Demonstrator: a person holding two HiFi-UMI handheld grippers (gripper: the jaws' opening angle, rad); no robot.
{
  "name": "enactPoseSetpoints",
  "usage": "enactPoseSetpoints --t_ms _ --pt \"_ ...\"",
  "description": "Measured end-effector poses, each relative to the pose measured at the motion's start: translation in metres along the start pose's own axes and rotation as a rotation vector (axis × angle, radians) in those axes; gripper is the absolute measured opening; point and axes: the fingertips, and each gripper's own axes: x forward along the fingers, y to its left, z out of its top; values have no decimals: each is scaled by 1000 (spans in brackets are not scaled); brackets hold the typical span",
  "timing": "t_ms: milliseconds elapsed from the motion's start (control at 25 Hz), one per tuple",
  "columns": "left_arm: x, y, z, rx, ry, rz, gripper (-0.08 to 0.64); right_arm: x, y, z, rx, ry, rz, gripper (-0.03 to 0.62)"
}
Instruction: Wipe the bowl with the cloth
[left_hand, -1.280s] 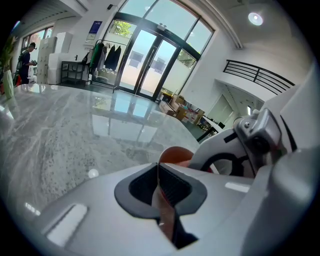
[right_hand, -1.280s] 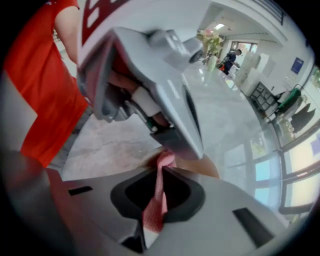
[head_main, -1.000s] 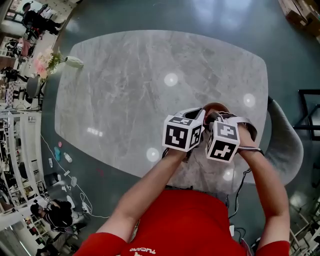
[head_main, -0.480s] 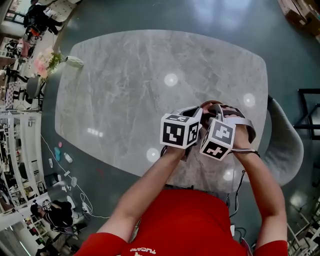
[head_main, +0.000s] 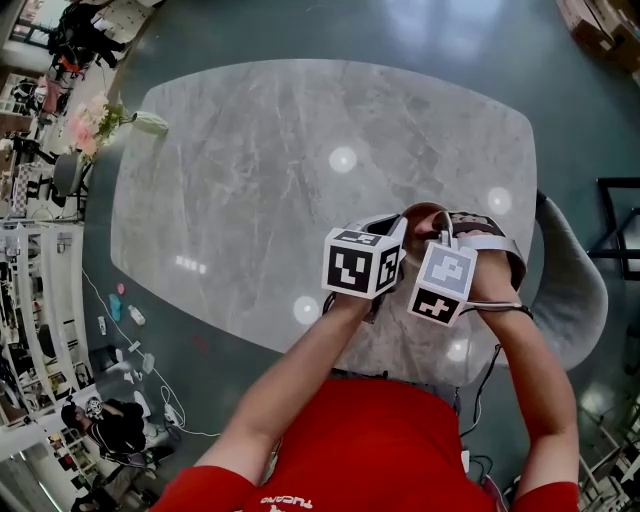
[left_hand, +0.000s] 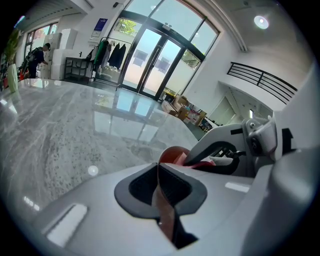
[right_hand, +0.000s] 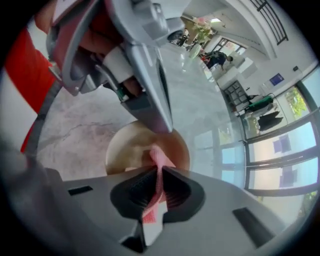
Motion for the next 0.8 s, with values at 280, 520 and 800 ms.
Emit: enactPoseSetpoints --t_ms 280,520,800 --pt "2 4 0 0 3 3 15 1 16 30 44 -178 134 20" --pt "1 3 0 0 0 5 15 -3 10 16 37 -150 101 21" --pt "1 3 2 -3 -8 17 15 -22 0 17 195 -297 32 21"
